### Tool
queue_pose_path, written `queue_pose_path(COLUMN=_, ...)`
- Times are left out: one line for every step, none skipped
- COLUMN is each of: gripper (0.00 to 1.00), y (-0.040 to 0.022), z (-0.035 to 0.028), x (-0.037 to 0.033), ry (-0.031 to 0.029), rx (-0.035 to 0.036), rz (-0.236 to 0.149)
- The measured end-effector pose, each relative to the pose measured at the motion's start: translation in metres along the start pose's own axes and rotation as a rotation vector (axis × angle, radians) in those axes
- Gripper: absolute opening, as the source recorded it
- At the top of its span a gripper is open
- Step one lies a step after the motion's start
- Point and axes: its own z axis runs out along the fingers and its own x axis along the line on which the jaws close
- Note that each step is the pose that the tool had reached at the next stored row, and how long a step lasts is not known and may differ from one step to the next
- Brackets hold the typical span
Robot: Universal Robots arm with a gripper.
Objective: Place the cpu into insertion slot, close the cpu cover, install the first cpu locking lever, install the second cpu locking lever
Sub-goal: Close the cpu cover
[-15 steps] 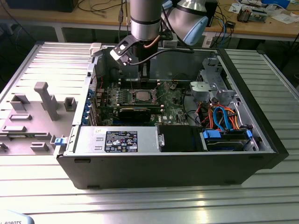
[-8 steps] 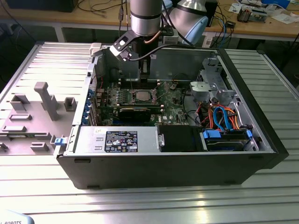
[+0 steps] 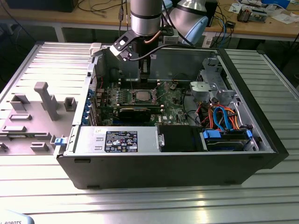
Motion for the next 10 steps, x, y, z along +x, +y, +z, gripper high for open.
queue_pose_path(gripper=0.11, y=0.0001, z=0.0000, x=0.0000, ry=0.0000, rx=0.0000, rz=0.000)
queue_pose_path(gripper=0.11, y=0.0004, z=0.0000, x=0.0000, ry=0.0000, rx=0.0000, rz=0.000)
queue_pose_path(gripper=0.11, y=0.0007, z=0.0000, x=0.0000, ry=0.0000, rx=0.0000, rz=0.000)
queue_pose_path(gripper=0.11, y=0.0009, z=0.0000, x=0.0000, ry=0.0000, rx=0.0000, rz=0.000)
queue_pose_path(gripper=0.11, y=0.0010, z=0.0000, x=0.0000, ry=0.0000, rx=0.0000, rz=0.000)
queue_pose_path(gripper=0.11, y=0.0012, z=0.0000, x=0.0000, ry=0.0000, rx=0.0000, rz=0.000)
queue_pose_path(gripper=0.11, y=0.0014, z=0.0001, x=0.0000, ry=0.0000, rx=0.0000, rz=0.000)
queue_pose_path(gripper=0.11, y=0.0016, z=0.0001, x=0.0000, ry=0.0000, rx=0.0000, rz=0.000)
queue_pose_path(gripper=0.11, y=0.0021, z=0.0001, x=0.0000, ry=0.0000, rx=0.0000, rz=0.000)
queue_pose_path(gripper=0.11, y=0.0024, z=0.0001, x=0.0000, ry=0.0000, rx=0.0000, rz=0.000)
